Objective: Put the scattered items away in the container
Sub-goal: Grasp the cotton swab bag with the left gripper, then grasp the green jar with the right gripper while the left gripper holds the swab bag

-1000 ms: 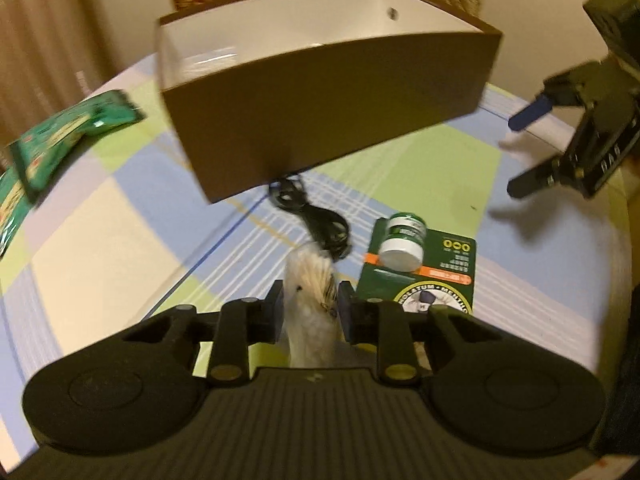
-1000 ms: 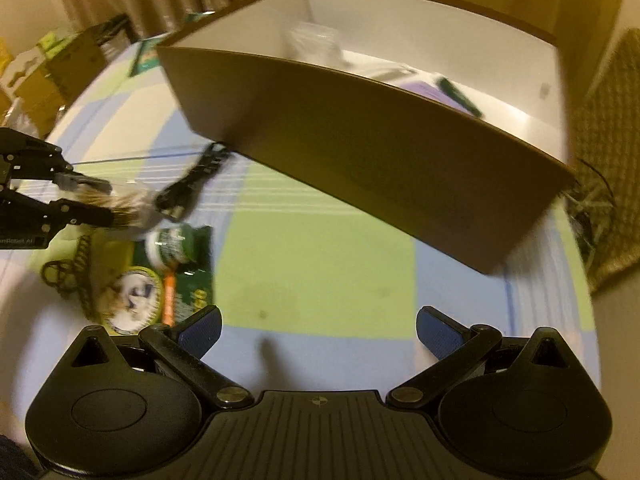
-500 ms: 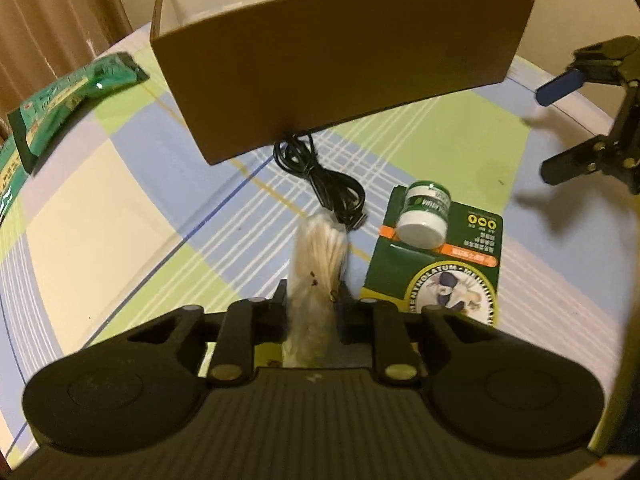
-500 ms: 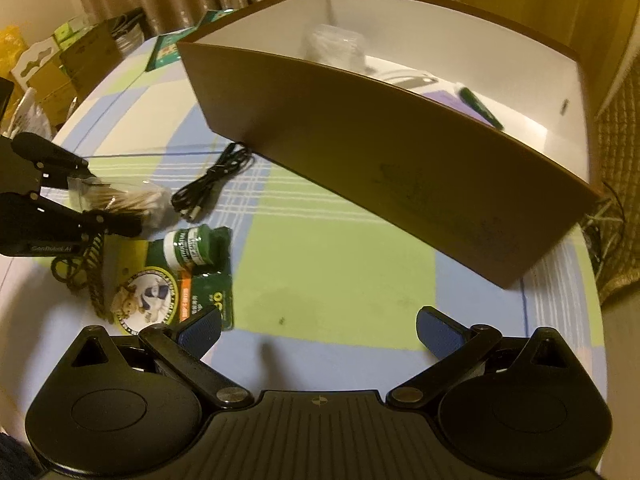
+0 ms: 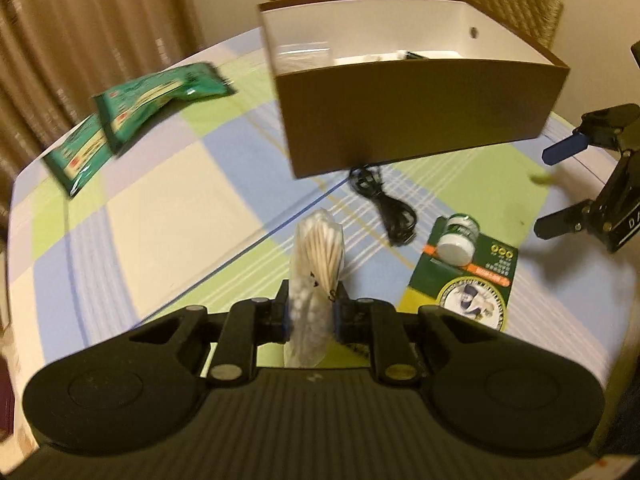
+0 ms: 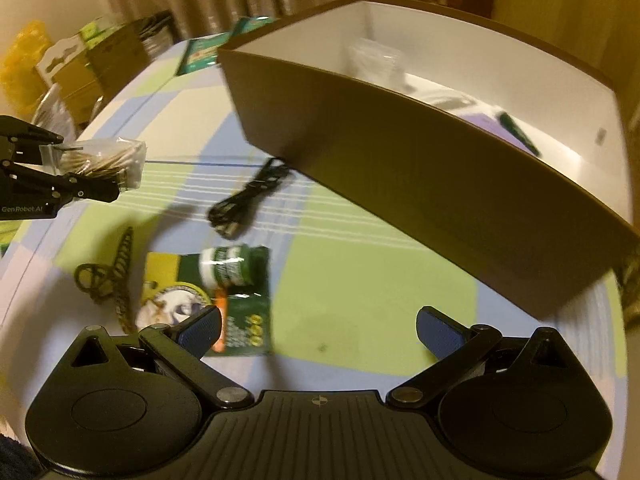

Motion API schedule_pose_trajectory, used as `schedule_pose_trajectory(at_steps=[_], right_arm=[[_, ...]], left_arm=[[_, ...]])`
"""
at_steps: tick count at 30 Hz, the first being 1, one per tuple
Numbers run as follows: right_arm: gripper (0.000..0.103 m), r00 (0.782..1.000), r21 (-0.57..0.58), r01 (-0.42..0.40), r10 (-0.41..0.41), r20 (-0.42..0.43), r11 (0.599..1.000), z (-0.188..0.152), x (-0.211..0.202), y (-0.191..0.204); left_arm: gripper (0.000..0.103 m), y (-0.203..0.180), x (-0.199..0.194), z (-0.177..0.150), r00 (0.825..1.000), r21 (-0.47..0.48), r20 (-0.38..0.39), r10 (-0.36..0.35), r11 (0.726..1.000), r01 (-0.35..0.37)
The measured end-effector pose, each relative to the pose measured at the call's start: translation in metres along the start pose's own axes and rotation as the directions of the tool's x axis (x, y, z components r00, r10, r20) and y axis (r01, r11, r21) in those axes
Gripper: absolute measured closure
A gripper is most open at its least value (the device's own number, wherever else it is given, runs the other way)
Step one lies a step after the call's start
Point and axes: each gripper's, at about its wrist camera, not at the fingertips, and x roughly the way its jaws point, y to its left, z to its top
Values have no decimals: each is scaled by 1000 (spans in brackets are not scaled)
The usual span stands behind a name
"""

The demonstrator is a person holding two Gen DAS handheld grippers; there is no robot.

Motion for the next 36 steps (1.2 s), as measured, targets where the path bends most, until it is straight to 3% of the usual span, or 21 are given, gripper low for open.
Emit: schedule_pose_trajectory(at_steps=[15,20,25,31,36], right_arm=[[4,998,-146,-70,70,-8,987,12,35,50],[17,998,-180,-67,68,-1,981,11,44,59],[37,999,-199,-30,35,24,980,12,53,63],[71,1000,-185,-9,14,22,983,12,60,58],[71,999,-181,35,-30,33,983,4,53,50]], left_arm=[[88,21,-29,-43,991,-164,-62,117,978,-126],[88,28,-38,-60,987,-213,-76,141,965,-155],[88,32,-48,-76,983,-249,-91,161,952,-179],[88,32,-56,-86,981,-268,-94,170,944,-189],[88,28,-57,-87,983,-271,-91,161,946,-180]])
